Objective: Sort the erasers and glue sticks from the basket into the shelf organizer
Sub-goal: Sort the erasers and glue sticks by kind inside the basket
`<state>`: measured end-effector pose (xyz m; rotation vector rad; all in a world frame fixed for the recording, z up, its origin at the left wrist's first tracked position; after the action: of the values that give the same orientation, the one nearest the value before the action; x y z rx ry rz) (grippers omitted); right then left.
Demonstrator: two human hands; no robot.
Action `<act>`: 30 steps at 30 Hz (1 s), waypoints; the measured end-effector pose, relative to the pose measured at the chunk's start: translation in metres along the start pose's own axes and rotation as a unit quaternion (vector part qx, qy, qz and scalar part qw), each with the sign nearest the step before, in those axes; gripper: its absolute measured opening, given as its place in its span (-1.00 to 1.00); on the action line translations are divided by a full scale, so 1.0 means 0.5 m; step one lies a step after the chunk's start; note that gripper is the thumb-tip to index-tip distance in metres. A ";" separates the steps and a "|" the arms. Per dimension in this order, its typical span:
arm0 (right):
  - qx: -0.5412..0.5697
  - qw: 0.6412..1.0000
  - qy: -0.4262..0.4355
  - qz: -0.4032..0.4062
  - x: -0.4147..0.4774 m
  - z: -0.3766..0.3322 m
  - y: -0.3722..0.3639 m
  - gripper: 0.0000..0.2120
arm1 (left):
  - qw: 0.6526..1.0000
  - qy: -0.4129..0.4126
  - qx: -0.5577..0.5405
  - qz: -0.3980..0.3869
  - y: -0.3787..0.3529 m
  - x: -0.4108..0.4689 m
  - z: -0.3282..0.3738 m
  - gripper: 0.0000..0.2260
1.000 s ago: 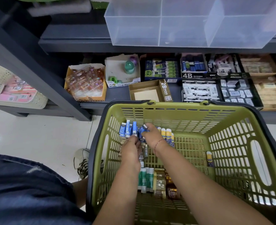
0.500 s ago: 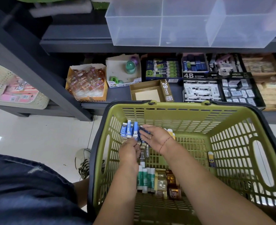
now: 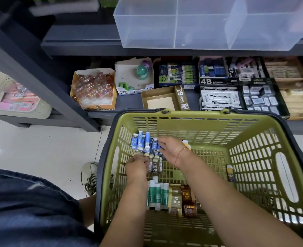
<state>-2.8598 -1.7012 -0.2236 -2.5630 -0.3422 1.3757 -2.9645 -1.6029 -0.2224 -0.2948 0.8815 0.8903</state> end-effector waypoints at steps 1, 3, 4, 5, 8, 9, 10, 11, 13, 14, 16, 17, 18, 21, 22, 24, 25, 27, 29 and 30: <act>-0.014 1.000 0.001 -0.009 -0.012 -0.005 0.006 -0.65 | 1.000 -0.006 0.014 -0.009 -0.005 -0.003 0.002 -0.88; -0.067 0.997 0.002 -0.042 -0.038 -0.024 0.040 -0.73 | 0.996 -0.024 0.072 -0.049 -0.026 -0.017 0.005 -0.87; -0.116 0.992 0.004 -0.056 -0.053 -0.038 0.072 -0.77 | 0.989 -0.041 0.118 -0.080 -0.043 -0.028 0.007 -0.86; -0.187 0.981 0.000 -0.053 -0.066 -0.054 0.114 -0.80 | 0.975 -0.066 0.177 -0.118 -0.064 -0.042 0.008 -0.85; -0.535 0.844 -0.019 0.042 -0.058 -0.097 0.281 -0.83 | 0.874 -0.159 0.387 -0.246 -0.134 -0.095 -0.013 -0.85; -0.648 0.759 -0.024 0.064 -0.050 -0.103 0.323 -0.83 | 0.832 -0.179 0.445 -0.279 -0.151 -0.108 -0.034 -0.81; -0.730 0.680 -0.025 0.071 -0.039 -0.100 0.354 -0.77 | 0.793 -0.191 0.494 -0.303 -0.163 -0.117 -0.059 -0.76; -0.784 0.617 -0.025 0.066 -0.029 -0.087 0.380 -0.68 | 0.758 -0.196 0.534 -0.318 -0.169 -0.122 -0.085 -0.71; -0.834 0.550 -0.023 0.041 -0.027 -0.055 0.408 -0.46 | 0.698 -0.201 0.599 -0.337 -0.176 -0.128 -0.130 -0.64; -0.850 0.526 -0.019 0.028 -0.035 -0.045 0.408 -0.36 | 0.671 -0.199 0.624 -0.349 -0.177 -0.132 -0.150 -0.63; -0.876 0.481 0.003 0.015 -0.042 -0.035 0.397 -0.27 | 0.629 -0.193 0.656 -0.370 -0.177 -0.134 -0.173 -0.63; -0.885 0.465 0.012 0.010 -0.040 -0.031 0.396 -0.24 | 0.615 -0.188 0.667 -0.375 -0.177 -0.133 -0.181 -0.62; -0.884 0.468 0.008 0.006 -0.035 -0.025 0.402 -0.23 | 0.605 -0.184 0.677 -0.378 -0.176 -0.130 -0.186 -0.59; -0.865 0.499 -0.038 -0.039 -0.041 0.014 0.419 -0.41 | 0.586 -0.171 0.693 -0.385 -0.173 -0.119 -0.201 -0.51; -0.861 0.502 -0.056 -0.054 -0.047 0.029 0.422 -0.52 | 0.579 -0.170 0.697 -0.387 -0.173 -0.118 -0.205 -0.50; -0.850 0.518 -0.073 -0.065 -0.057 0.046 0.422 -0.73 | 0.579 -0.168 0.697 -0.388 -0.173 -0.116 -0.208 -0.49; -0.843 0.528 -0.078 -0.069 -0.057 0.056 0.423 -0.78 | 0.583 -0.167 0.695 -0.387 -0.173 -0.115 -0.209 -0.48; -0.827 0.548 -0.096 -0.080 -0.059 0.073 0.424 -0.81 | 0.587 -0.165 0.693 -0.385 -0.173 -0.112 -0.211 -0.48; -0.812 0.566 -0.123 -0.080 -0.063 0.084 0.427 -0.81 | 0.584 -0.165 0.694 -0.386 -0.173 -0.111 -0.214 -0.47; -0.806 0.571 -0.134 -0.080 -0.066 0.087 0.427 -0.81 | 0.583 -0.166 0.695 -0.387 -0.174 -0.110 -0.214 -0.47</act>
<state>-2.8922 -1.9108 -0.2837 -2.9066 -3.0024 1.6037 -2.9728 -1.7470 -0.2573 0.8300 0.7352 -0.7111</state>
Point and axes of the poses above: each hand's wrist, its own x-axis towards the middle knuckle, its own y-axis out of the back of the hand, z = x × y, the point moved 9 cm from there along x, towards the middle knuckle, and after that the axes turned 3 degrees about x, right-handed, at the moved point
